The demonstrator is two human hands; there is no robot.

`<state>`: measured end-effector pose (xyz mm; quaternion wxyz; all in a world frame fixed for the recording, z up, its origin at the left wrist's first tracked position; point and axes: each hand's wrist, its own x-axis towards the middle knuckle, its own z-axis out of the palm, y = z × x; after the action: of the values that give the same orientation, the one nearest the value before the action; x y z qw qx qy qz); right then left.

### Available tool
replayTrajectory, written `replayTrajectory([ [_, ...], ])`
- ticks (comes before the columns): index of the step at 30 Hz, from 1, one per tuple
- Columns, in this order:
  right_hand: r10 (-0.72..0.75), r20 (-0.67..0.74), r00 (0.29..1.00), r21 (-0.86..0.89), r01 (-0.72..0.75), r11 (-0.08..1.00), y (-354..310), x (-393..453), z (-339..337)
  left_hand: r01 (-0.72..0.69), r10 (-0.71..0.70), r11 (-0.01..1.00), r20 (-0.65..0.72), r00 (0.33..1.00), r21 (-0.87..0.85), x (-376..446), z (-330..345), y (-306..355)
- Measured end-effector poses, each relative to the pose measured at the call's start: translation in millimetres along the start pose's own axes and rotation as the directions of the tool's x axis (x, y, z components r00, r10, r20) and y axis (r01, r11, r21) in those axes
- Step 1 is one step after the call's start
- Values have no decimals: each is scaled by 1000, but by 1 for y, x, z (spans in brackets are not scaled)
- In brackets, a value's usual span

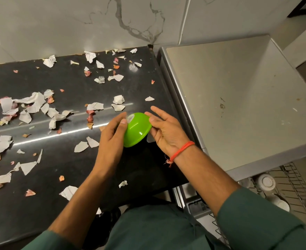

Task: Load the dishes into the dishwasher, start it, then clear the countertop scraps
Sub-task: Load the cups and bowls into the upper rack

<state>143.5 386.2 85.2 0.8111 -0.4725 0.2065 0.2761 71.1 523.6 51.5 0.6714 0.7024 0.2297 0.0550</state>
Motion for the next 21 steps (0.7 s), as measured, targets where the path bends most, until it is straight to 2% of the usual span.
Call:
replayTrajectory([
  [3, -19, 50, 999, 42, 17, 999, -3, -7, -6, 77, -82, 992, -49, 995, -100, -3, 0, 1],
  [5, -48, 104, 993, 66, 41, 997, -8, -13, -14, 173, -179, 963, -11, 984, -207, -3, -1, 4],
  [7, -74, 168, 983, 64, 64, 996, -15, -22, -27, 307, -273, 901, 149, 950, -307, -3, 1, 10],
  [10, -98, 240, 966, 47, 89, 995, -26, -39, -55, 460, -345, 817, 345, 873, -348, -4, 8, 17],
  [12, -127, 225, 966, 51, 119, 992, -32, -49, -74, 494, -356, 796, 390, 849, -350, -4, 19, 20],
  [17, -226, 81, 971, 47, 223, 974, -34, -71, -116, 508, -309, 794, 499, 809, -333, -14, 65, 36],
  [19, -281, 42, 959, -27, 282, 959, -30, -81, -128, 514, -298, 801, 542, 786, -305, -22, 85, 42],
  [21, -336, -11, 942, -174, 329, 928, -27, -93, -143, 514, -296, 819, 579, 760, -255, -32, 106, 47],
])
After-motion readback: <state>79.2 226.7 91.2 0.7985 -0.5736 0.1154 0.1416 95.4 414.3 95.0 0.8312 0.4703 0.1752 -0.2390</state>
